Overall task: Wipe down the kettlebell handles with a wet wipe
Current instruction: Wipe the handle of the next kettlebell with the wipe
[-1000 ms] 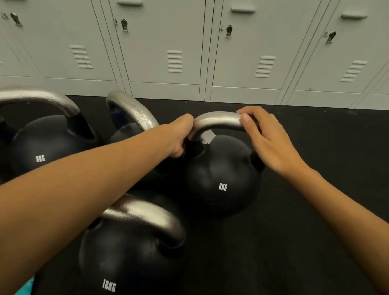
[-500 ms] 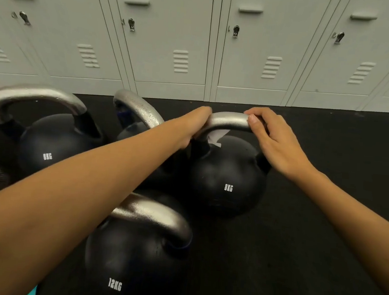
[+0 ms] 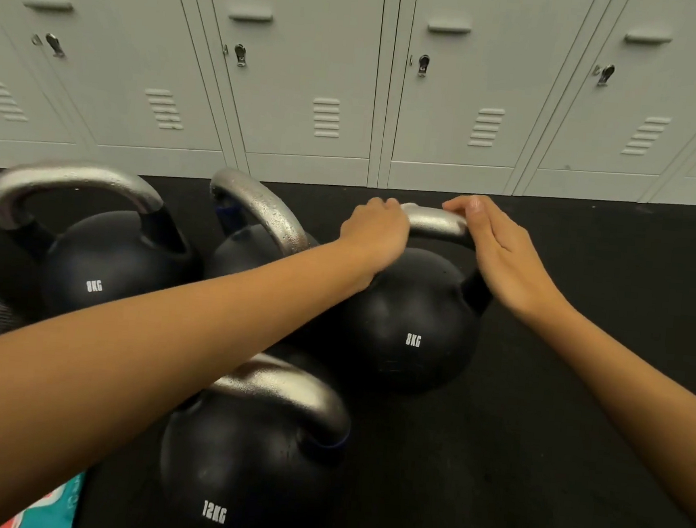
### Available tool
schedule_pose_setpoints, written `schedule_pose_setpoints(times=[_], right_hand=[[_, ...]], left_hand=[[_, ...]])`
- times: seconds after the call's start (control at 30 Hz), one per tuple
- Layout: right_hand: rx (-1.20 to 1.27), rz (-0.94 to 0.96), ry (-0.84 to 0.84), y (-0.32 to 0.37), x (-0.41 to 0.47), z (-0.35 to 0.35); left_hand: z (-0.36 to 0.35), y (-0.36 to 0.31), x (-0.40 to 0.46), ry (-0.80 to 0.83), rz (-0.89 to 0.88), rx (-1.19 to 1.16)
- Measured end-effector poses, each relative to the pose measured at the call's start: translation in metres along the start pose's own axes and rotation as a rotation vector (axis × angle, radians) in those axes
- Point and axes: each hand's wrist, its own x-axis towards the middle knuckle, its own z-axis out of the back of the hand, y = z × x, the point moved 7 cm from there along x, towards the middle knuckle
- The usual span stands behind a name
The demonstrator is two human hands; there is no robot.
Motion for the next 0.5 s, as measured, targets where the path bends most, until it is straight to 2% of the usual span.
schedule_pose_setpoints(times=[0.13, 0.2, 0.27, 0.37, 0.43, 0.5], right_hand=[[0.124, -0.039, -0.065, -0.002, 0.002, 0.005], [0.225, -0.079, -0.128, -0.009, 0.002, 0.009], [0.31, -0.14, -0.192, -0.018, 0.002, 0.015], [0.252, -0.161, -0.231, -0.02, 0.003, 0.025], [0.193, -0.118, -0.217, -0.01, 0.005, 0.028], [0.138, -0.053, -0.158, 0.002, 0.006, 0.025]], left_hand=[[-0.015, -0.024, 0.007, -0.107, -0.317, 0.437], [-0.026, -0.032, 0.002, -0.181, -0.468, 0.585], [-0.031, -0.038, -0.01, -0.246, -0.586, 0.629], [-0.038, -0.042, -0.024, -0.24, -0.737, 0.652], [-0.043, -0.044, -0.028, -0.201, -0.781, 0.676], [-0.042, -0.049, -0.03, -0.146, -0.781, 0.578]])
